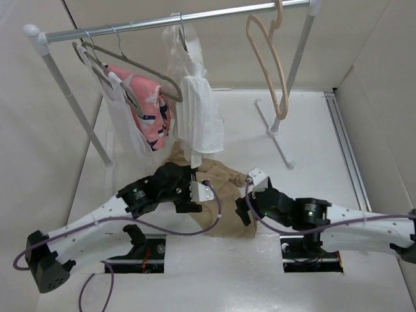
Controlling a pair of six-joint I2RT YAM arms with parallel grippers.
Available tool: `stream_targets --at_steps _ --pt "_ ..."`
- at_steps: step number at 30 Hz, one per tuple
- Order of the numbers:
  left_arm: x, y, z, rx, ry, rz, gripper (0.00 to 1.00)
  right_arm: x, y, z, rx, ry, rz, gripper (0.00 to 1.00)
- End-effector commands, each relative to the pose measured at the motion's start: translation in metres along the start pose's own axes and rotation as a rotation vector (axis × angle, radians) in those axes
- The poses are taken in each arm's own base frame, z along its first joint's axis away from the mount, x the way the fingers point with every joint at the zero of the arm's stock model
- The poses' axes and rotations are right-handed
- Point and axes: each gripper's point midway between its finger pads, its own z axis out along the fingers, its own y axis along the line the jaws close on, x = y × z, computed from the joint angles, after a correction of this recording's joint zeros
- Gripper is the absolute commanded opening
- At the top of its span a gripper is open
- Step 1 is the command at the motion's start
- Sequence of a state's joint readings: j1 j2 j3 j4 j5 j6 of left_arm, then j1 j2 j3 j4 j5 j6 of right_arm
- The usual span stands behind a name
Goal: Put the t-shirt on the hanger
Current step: Move the tshirt to the center of the board
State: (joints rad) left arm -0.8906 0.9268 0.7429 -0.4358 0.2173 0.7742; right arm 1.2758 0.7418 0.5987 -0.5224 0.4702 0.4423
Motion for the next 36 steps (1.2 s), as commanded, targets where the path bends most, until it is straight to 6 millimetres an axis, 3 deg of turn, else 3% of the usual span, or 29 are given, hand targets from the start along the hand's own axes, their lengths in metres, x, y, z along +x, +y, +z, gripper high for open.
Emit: stream_targets --at_steps 1,2,5,8,10,11,12,13,14,15,17,18,21,22,23,24,25,27,29,32,33,35,36 --pt "0.035 0.022 -0.015 -0.257 0.08 -0.059 1.0 -0.027 0.043 0.028 -0.127 -0.042 -0.072 1.0" --pt "0.035 0.033 -0.027 -0.35 0.054 -0.075 1.0 -0.022 0.047 0.036 -0.131 -0.021 -0.08 1.0" --pt "0.047 0.029 -0.032 -0.429 0.024 -0.165 1.0 -0.001 0.063 0.063 -0.167 0.08 -0.083 1.0" --pt "0.053 0.022 -0.039 -0.444 0.0 -0.174 1.0 0.041 0.062 0.085 -0.18 0.255 -0.067 0.97" --pt "0.056 0.018 -0.042 -0.437 0.008 -0.184 0.99 0.059 0.063 0.089 -0.196 0.336 -0.048 0.81" --pt "0.058 0.015 -0.041 -0.431 0.013 -0.204 0.98 0.066 0.058 0.09 -0.187 0.364 -0.044 0.67" --pt "0.062 0.012 -0.041 -0.419 0.029 -0.213 0.98 0.079 0.054 0.09 -0.169 0.396 -0.03 0.5" --pt "0.063 0.009 -0.04 -0.405 0.031 -0.212 0.96 0.082 0.049 0.09 -0.158 0.404 -0.026 0.19" --pt "0.068 0.006 -0.035 -0.392 0.049 -0.223 0.94 0.081 0.043 0.089 -0.142 0.402 -0.003 0.07" --pt "0.071 0.005 -0.033 -0.388 0.07 -0.235 0.91 0.076 0.033 0.085 -0.11 0.383 0.014 0.0" --pt "0.079 0.002 -0.028 -0.379 0.106 -0.236 0.88 0.062 0.019 0.083 -0.071 0.332 0.047 0.0" --pt "0.08 0.001 -0.027 -0.373 0.116 -0.227 0.86 0.048 0.0 0.077 -0.022 0.294 0.088 0.0" --pt "0.08 0.001 -0.025 -0.346 0.125 -0.164 0.8 0.033 -0.045 0.066 0.105 0.249 0.089 0.0" --pt "0.077 0.003 -0.027 -0.351 0.119 -0.155 0.8 0.015 -0.072 0.061 0.16 0.198 0.076 0.0" --pt "0.073 0.007 -0.025 -0.36 0.107 -0.146 0.81 0.007 -0.085 0.06 0.186 0.179 0.053 0.0" --pt "0.071 0.008 -0.023 -0.353 0.102 -0.133 0.84 -0.002 -0.093 0.06 0.179 0.163 0.023 0.0" --pt "0.071 0.01 -0.022 -0.35 0.111 -0.091 0.89 -0.027 -0.107 0.063 0.193 0.099 0.005 0.0" --pt "0.068 0.008 -0.013 -0.305 0.11 -0.046 0.9 -0.05 -0.117 0.07 0.182 0.074 -0.121 0.0" --pt "0.069 0.009 -0.005 -0.283 0.126 -0.004 0.92 -0.076 -0.123 0.091 0.179 0.082 -0.212 0.0" --pt "0.071 0.008 0.014 -0.231 0.157 0.02 0.94 -0.087 -0.127 0.124 0.172 0.167 -0.282 0.0" --pt "0.066 0.013 0.018 -0.24 0.146 0.02 0.94 -0.1 -0.129 0.151 0.167 0.204 -0.306 0.0" --pt "0.069 0.014 0.029 -0.22 0.17 0.032 0.94 -0.104 -0.12 0.173 0.149 0.272 -0.348 0.0" --pt "0.065 0.018 0.031 -0.225 0.164 0.045 0.94 -0.118 -0.119 0.195 0.158 0.278 -0.368 0.0"
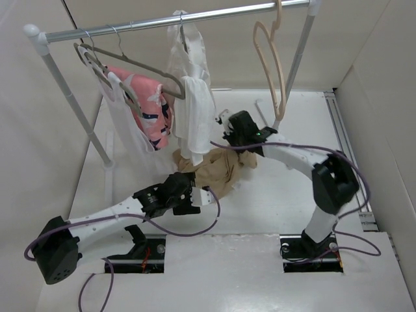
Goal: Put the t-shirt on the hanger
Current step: Move the tshirt to the center of the board
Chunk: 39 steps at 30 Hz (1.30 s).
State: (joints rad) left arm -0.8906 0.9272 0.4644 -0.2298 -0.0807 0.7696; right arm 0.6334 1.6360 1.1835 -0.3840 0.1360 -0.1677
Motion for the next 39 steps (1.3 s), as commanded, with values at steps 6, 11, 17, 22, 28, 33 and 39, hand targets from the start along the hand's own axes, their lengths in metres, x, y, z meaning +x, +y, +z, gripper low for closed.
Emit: stream_targets --at_steps 6,11,17,22,28,33,39 --pt "-0.016 0.006 0.024 0.012 -0.051 0.194 0.96 -0.054 0.001 0.041 0.004 0.013 -0.116 0.62" --pt "-0.015 0.011 0.041 -0.023 -0.035 0.226 0.9 -0.042 0.003 0.023 -0.002 -0.003 -0.081 0.78" --pt "-0.015 0.009 0.066 0.029 0.027 0.196 0.72 -0.03 -0.005 -0.017 0.007 -0.04 0.031 0.95" --pt "-0.009 -0.007 0.073 0.105 0.031 0.26 0.01 -0.001 -0.008 -0.037 -0.001 -0.024 0.119 0.97" --pt "-0.03 -0.023 0.055 0.217 -0.049 0.214 0.0 0.032 0.008 -0.021 -0.127 -0.053 0.219 0.88" --pt "-0.099 -0.051 -0.004 0.323 -0.262 0.216 0.0 0.047 0.002 -0.004 -0.12 0.0 0.254 0.88" --pt "-0.175 -0.116 -0.066 0.559 -0.552 0.253 0.0 0.002 0.001 0.035 -0.21 -0.042 0.208 0.61"
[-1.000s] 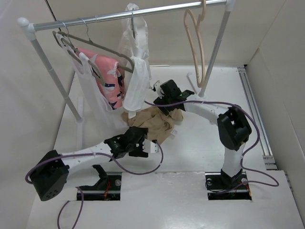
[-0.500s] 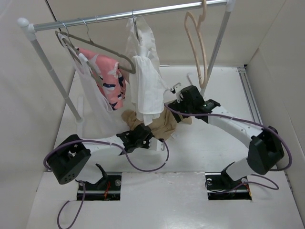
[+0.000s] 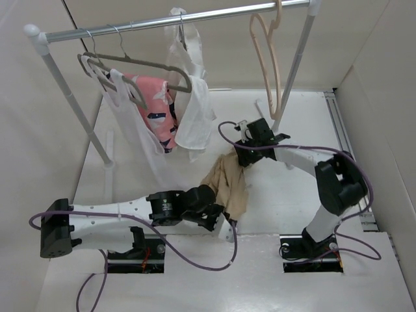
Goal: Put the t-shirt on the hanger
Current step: Move the tshirt to the center of the board
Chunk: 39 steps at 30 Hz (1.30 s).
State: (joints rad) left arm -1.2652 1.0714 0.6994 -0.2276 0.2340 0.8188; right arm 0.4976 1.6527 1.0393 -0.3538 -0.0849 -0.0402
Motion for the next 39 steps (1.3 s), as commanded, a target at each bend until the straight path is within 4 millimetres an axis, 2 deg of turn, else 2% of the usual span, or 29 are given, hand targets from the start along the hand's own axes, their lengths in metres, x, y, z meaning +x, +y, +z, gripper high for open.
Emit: stream_targets --at_steps 1,2,3,4,5,7,9,10,12,16,17,18,20,21,22,24,25,26,27,29,30,32,33,36,37,38,39 --pt "-0.049 -0.034 -0.001 0.191 -0.182 -0.088 0.07 -0.072 0.017 0.014 -0.125 -0.159 -0.057 0.56" --pt "-0.051 -0.036 0.001 0.208 -0.192 -0.089 0.27 -0.082 0.031 0.019 -0.156 -0.172 -0.081 0.51" --pt "-0.056 -0.036 0.0 0.214 -0.208 -0.086 0.45 -0.097 0.036 0.024 -0.163 -0.192 -0.102 0.48" --pt "-0.055 -0.038 0.002 0.229 -0.205 -0.089 0.59 -0.102 0.043 0.025 -0.172 -0.194 -0.113 0.48" --pt "-0.055 -0.038 0.002 0.228 -0.206 -0.08 0.84 -0.108 0.047 0.023 -0.167 -0.208 -0.134 0.52" --pt "-0.044 -0.042 -0.001 0.237 -0.163 -0.071 0.93 -0.112 0.06 0.021 -0.169 -0.217 -0.172 0.63" --pt "-0.021 -0.044 -0.006 0.209 -0.068 -0.06 1.0 -0.106 0.06 0.022 -0.147 -0.194 -0.2 0.71" --pt "-0.019 -0.041 -0.007 0.203 -0.065 -0.054 1.0 -0.106 0.057 0.018 -0.133 -0.193 -0.199 0.71" --pt "0.004 -0.037 -0.017 0.164 -0.001 -0.067 1.0 -0.098 0.054 0.015 -0.097 -0.17 -0.21 0.77" --pt "0.03 -0.027 -0.03 0.056 0.058 -0.088 1.0 -0.085 0.047 -0.01 -0.028 -0.164 -0.218 0.85" --pt "0.034 -0.028 -0.03 0.034 0.063 -0.109 1.0 -0.085 0.05 -0.022 -0.021 -0.184 -0.202 0.85" --pt "0.028 -0.017 -0.034 -0.022 0.037 -0.115 1.0 -0.08 0.052 -0.027 -0.015 -0.177 -0.208 0.87" --pt "0.028 -0.012 -0.034 -0.059 0.026 -0.16 1.0 -0.07 0.055 -0.042 -0.015 -0.181 -0.2 0.87" --pt "0.017 -0.003 -0.035 -0.1 -0.011 -0.221 1.0 -0.063 0.054 -0.047 -0.016 -0.169 -0.186 0.88" --pt "0.016 0.003 -0.035 -0.139 -0.016 -0.258 1.0 -0.058 0.059 -0.051 -0.014 -0.172 -0.189 0.88" --pt "0.002 0.022 -0.043 -0.218 -0.063 -0.312 1.0 -0.031 0.067 -0.061 -0.011 -0.127 -0.212 0.88" --pt "-0.003 0.038 -0.048 -0.307 -0.091 -0.375 1.0 -0.022 0.069 -0.065 -0.004 -0.113 -0.226 0.88" --pt "-0.006 0.047 -0.053 -0.357 -0.11 -0.405 1.0 -0.006 0.066 -0.068 0.028 -0.069 -0.233 0.91" --pt "-0.008 0.056 -0.059 -0.413 -0.131 -0.439 1.0 0.009 0.074 -0.073 0.021 -0.05 -0.266 0.91" --pt "-0.014 0.073 -0.073 -0.527 -0.191 -0.516 1.0 0.025 0.083 -0.081 0.015 -0.025 -0.288 0.92" --pt "-0.014 0.074 -0.075 -0.543 -0.205 -0.537 1.0 0.036 0.095 -0.088 -0.004 -0.008 -0.335 0.92" --pt "-0.016 0.074 -0.081 -0.559 -0.244 -0.548 1.0 0.042 0.115 -0.118 -0.052 -0.058 -0.368 0.93" --pt "-0.018 0.074 -0.083 -0.564 -0.253 -0.547 1.0 0.043 0.115 -0.118 -0.053 -0.059 -0.368 0.95" --pt "-0.017 0.07 -0.084 -0.553 -0.26 -0.554 1.0 0.053 0.133 -0.156 -0.15 -0.077 -0.42 0.95" --pt "-0.012 0.069 -0.083 -0.563 -0.247 -0.567 1.0 0.064 0.137 -0.168 -0.19 -0.053 -0.448 0.95" --pt "-0.009 0.068 -0.084 -0.573 -0.246 -0.578 1.0 0.058 0.145 -0.191 -0.25 -0.107 -0.45 0.95" --pt "-0.011 0.072 -0.088 -0.595 -0.26 -0.579 1.0 0.058 0.151 -0.205 -0.299 -0.126 -0.457 1.0"
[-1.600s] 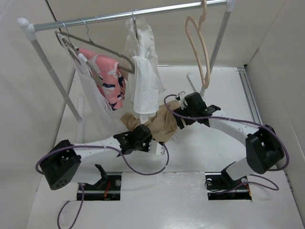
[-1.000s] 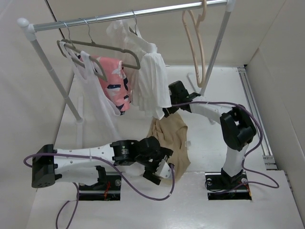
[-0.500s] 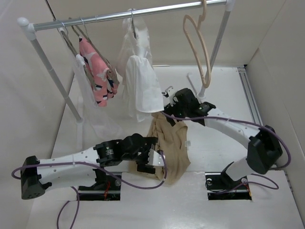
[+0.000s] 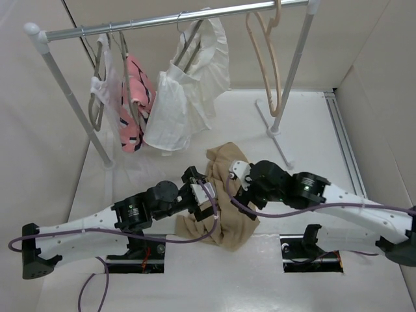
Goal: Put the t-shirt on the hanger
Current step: Move the tshirt to the center of the board, then grab a hanger with the right arm
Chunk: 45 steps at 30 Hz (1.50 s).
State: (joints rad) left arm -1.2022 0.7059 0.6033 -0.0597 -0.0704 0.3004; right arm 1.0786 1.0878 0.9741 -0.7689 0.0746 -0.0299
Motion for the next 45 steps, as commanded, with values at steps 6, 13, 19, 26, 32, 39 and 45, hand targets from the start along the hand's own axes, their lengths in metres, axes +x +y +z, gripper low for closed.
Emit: stream_targets --at_steps 6,13,19,26,32,39,45 --pt "0.007 0.011 0.0 -0.083 -0.02 -0.04 1.0 -0.082 0.043 -0.169 -0.238 -0.416 0.005 1.0" --pt "0.012 0.019 0.007 -0.132 -0.007 -0.016 1.0 -0.186 -0.036 -0.264 0.164 -0.692 0.003 1.0" --pt "0.013 0.022 0.007 -0.141 -0.002 0.034 1.0 -0.217 -0.136 -0.34 0.739 -0.797 0.24 1.0" --pt "0.011 0.015 0.006 -0.098 -0.013 0.044 1.0 -0.233 -0.192 -0.319 0.838 -0.73 0.218 1.0" --pt "0.008 0.013 0.005 -0.081 -0.027 0.043 1.0 -0.255 -0.236 -0.271 0.75 -0.7 0.184 1.0" --pt "0.01 0.016 0.001 -0.095 -0.037 0.038 1.0 -0.268 -0.279 -0.235 0.697 -0.713 0.153 0.87" --pt "0.015 0.017 -0.002 -0.093 -0.027 0.037 1.0 -0.268 -0.284 -0.208 0.614 -0.711 0.124 0.09"
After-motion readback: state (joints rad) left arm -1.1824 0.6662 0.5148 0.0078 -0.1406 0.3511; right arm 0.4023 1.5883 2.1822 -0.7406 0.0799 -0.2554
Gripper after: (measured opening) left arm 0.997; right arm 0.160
